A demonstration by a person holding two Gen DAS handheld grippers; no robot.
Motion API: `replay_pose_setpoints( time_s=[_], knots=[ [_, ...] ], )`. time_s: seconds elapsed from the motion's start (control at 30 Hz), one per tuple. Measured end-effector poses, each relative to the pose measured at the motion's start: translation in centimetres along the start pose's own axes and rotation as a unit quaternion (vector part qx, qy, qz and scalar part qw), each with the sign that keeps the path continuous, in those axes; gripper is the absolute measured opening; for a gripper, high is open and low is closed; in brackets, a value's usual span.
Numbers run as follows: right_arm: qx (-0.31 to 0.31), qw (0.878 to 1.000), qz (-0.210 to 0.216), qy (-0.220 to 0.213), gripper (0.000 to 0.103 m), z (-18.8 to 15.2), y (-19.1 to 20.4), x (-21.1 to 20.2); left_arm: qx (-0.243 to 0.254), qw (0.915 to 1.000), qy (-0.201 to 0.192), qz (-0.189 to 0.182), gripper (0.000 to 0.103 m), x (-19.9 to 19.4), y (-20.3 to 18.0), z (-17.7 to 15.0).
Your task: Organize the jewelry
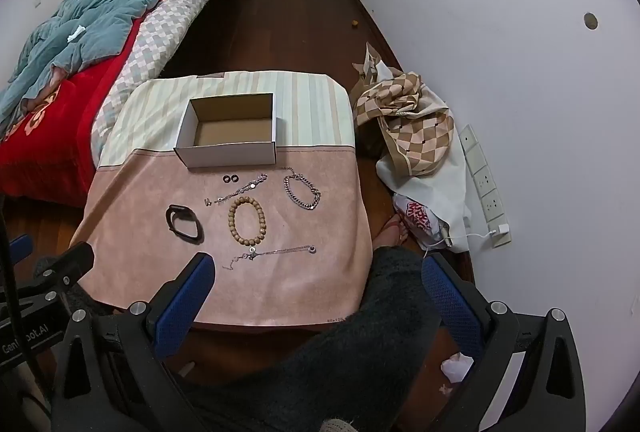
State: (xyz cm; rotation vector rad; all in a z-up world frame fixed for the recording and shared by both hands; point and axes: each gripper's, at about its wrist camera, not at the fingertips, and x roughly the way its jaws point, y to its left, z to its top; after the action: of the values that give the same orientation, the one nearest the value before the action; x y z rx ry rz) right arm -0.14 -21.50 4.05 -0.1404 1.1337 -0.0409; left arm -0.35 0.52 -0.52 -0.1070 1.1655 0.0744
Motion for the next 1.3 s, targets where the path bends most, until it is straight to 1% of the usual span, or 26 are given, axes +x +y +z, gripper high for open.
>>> replay_pose_setpoints(
  time_s=[0.23,0.33,0.77,0.8,1.3],
  knots=[
    [0.0,1.0,-0.001,0.0,0.103,-0.1,0.04,0.03,-0.001,1.0,-0.001,0.0,0.103,-0.25,0.01,-0.01],
    [0.0,1.0,-0.002,0.001,0.103,-0.88,-0.27,0.54,-0.001,1.0,0.0,0.0,0.103,-0.29,0.05,-0.11],
    [0.002,1.0,-0.003,0.002,0.103,-0.86,-0.4,0.87,0.0,1.0,0.0,0.002,0.103,-0.43,-0.26,-0.04],
    [0.003,1.0,-0.004,0.003,0.103,-0.56,-0.41,0.28,0.0,1.0,0.0,0.002,0.103,-0.46,-0.34,-0.01],
    [0.005,1.0,-0.006,0.003,0.103,-0.43,-0.68,0.1,0.002,1.0,-0.001,0.002,0.103,-0.51,-0.62,0.15]
  ],
)
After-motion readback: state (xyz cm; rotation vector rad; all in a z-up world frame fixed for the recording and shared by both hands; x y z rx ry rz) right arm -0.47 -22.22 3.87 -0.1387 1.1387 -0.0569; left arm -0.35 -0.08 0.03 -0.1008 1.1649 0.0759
